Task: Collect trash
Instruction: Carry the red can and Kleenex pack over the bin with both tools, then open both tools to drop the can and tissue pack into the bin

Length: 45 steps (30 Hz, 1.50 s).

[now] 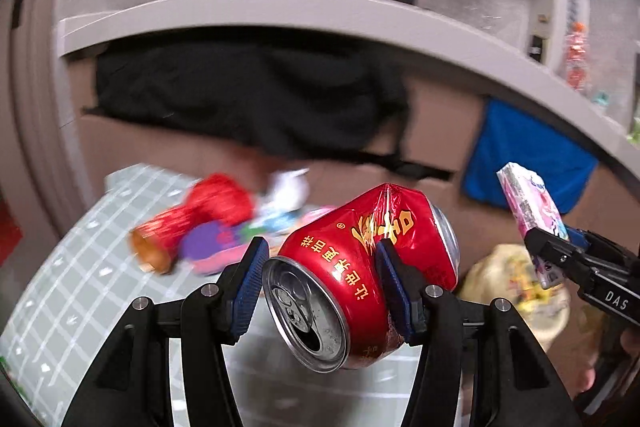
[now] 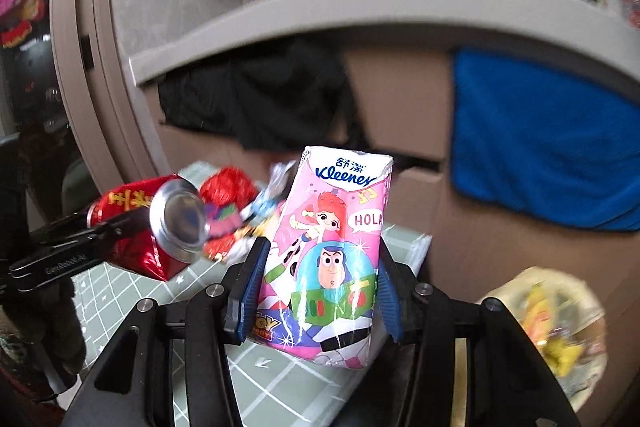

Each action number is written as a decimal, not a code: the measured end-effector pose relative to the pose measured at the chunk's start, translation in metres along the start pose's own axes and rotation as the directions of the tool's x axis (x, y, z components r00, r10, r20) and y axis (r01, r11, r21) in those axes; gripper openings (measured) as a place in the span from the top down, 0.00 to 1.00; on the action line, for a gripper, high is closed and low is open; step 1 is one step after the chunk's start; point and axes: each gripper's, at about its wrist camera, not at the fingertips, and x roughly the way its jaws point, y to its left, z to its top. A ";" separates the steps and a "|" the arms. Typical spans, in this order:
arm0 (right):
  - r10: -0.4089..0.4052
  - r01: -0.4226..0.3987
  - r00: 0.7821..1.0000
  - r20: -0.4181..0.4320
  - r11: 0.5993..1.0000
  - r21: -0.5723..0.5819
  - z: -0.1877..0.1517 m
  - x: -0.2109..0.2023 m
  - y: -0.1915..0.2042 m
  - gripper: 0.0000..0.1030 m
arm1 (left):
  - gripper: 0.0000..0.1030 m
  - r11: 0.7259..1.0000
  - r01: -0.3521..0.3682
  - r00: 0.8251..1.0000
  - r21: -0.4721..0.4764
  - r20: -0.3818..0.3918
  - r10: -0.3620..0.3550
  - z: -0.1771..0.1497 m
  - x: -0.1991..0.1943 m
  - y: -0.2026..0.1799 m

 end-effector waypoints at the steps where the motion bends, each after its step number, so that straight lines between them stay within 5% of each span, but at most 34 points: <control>1: -0.014 0.014 1.000 0.016 1.000 0.004 0.001 -0.012 -0.010 0.55 | 0.46 1.000 0.029 1.000 0.009 0.005 -0.029 0.004 0.001 -0.016; 9: -0.235 0.228 0.969 0.079 0.969 0.092 -0.018 -0.098 -0.106 0.55 | 0.46 0.963 0.254 0.967 0.093 -0.056 -0.249 0.011 0.033 -0.134; 15: -0.344 0.324 0.938 0.051 0.918 0.228 -0.047 -0.136 -0.178 0.55 | 0.46 0.925 0.344 0.936 0.161 -0.140 -0.324 -0.004 0.071 -0.206; 21: -0.313 0.300 0.950 -0.002 0.909 0.288 -0.063 -0.126 -0.207 0.55 | 0.46 0.916 0.366 0.919 0.165 -0.217 -0.329 -0.019 0.098 -0.237; 39: -0.264 0.270 0.963 -0.061 0.910 0.316 -0.073 -0.081 -0.230 0.55 | 0.46 0.900 0.411 0.882 0.147 -0.315 -0.351 -0.039 0.149 -0.249; 41: -0.254 0.259 0.965 -0.060 0.908 0.330 -0.074 -0.077 -0.235 0.54 | 0.46 0.882 0.448 0.861 0.145 -0.334 -0.383 -0.041 0.159 -0.254; 44: -0.254 0.251 0.966 -0.040 0.897 0.363 -0.078 -0.073 -0.247 0.49 | 0.43 0.840 0.532 0.798 0.104 -0.393 -0.457 -0.046 0.182 -0.260; 45: -0.257 0.254 0.965 -0.044 0.888 0.384 -0.081 -0.069 -0.253 0.49 | 0.40 0.840 0.535 0.790 0.093 -0.409 -0.457 -0.047 0.189 -0.260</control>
